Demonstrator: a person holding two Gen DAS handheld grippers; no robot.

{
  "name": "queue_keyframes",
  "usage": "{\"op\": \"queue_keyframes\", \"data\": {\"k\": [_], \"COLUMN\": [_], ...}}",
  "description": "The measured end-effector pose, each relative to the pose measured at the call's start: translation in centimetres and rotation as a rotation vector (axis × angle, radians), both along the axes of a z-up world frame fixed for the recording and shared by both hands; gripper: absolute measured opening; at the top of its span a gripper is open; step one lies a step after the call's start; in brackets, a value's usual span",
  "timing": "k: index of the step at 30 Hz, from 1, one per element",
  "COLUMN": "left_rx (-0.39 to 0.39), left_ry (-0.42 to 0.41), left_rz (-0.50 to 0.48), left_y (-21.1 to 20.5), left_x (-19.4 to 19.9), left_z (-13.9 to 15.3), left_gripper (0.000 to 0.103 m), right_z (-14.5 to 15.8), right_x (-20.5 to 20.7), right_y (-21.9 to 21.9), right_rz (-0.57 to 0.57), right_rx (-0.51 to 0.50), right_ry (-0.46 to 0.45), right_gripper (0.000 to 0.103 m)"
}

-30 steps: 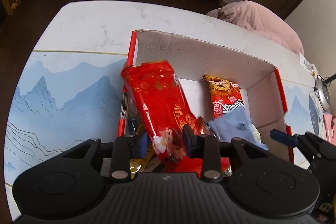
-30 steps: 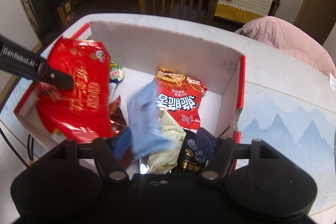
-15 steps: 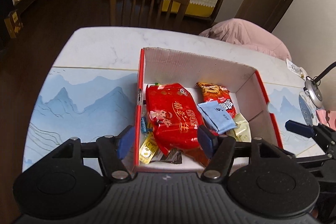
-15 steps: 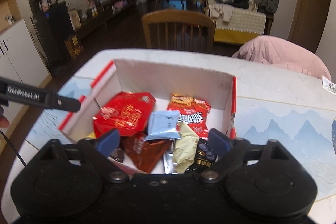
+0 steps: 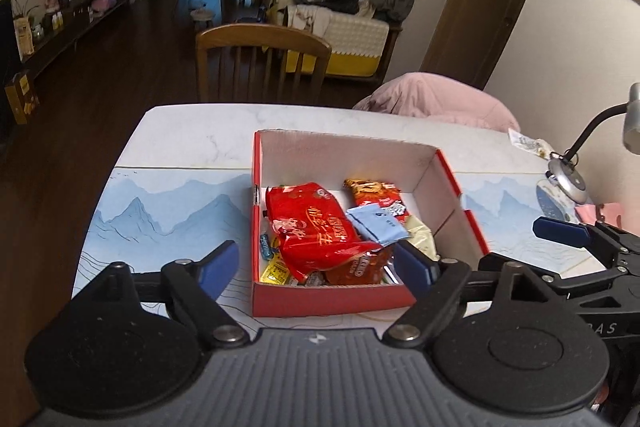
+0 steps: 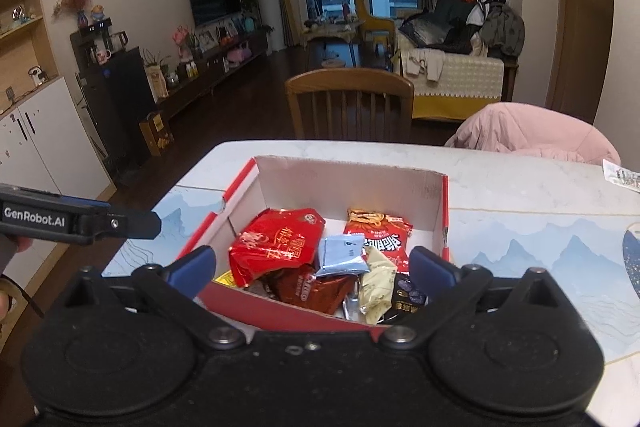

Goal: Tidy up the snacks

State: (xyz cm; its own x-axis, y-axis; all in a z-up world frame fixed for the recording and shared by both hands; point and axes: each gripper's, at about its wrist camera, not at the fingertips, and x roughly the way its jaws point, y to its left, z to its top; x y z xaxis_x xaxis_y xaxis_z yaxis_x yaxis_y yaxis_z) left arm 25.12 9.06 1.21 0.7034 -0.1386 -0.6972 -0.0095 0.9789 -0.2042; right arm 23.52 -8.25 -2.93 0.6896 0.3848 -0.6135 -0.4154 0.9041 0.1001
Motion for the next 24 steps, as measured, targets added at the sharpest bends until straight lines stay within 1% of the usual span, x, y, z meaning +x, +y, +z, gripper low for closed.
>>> {"op": "queue_keyframes", "data": {"k": [1, 4, 10, 14, 17, 24], "left_rx": [-0.003, 0.002, 0.004, -0.01, 0.021, 0.002], "left_ry": [-0.007, -0.025, -0.048, -0.058, -0.052, -0.049], "left_rz": [-0.002, 0.001, 0.014, 0.02, 0.025, 0.021], "left_y": [0.0, -0.2, -0.3, -0.1, -0.4, -0.8], "left_x": [-0.4, -1.4, -3.1, -4.1, -4.5, -5.5], "left_z": [0.1, 0.4, 0.8, 1.1, 1.2, 1.5], "left_gripper": [0.088, 0.1, 0.101, 0.101, 0.101, 0.101], "right_z": [0.1, 0.5, 0.9, 1.0, 1.2, 1.4], "right_x": [-0.3, -1.2, -2.7, -3.6, -4.0, -4.9], "right_y": [-0.1, -0.5, -1.0, -1.2, -1.1, -1.2], "right_rz": [-0.003, -0.011, -0.024, -0.023, -0.026, -0.038], "right_rx": [0.01, 0.038, 0.061, 0.077, 0.071, 0.047], "right_ry": [-0.001, -0.003, -0.016, -0.021, -0.032, -0.047], "right_gripper": [0.103, 0.103, 0.103, 0.103, 0.103, 0.103]}}
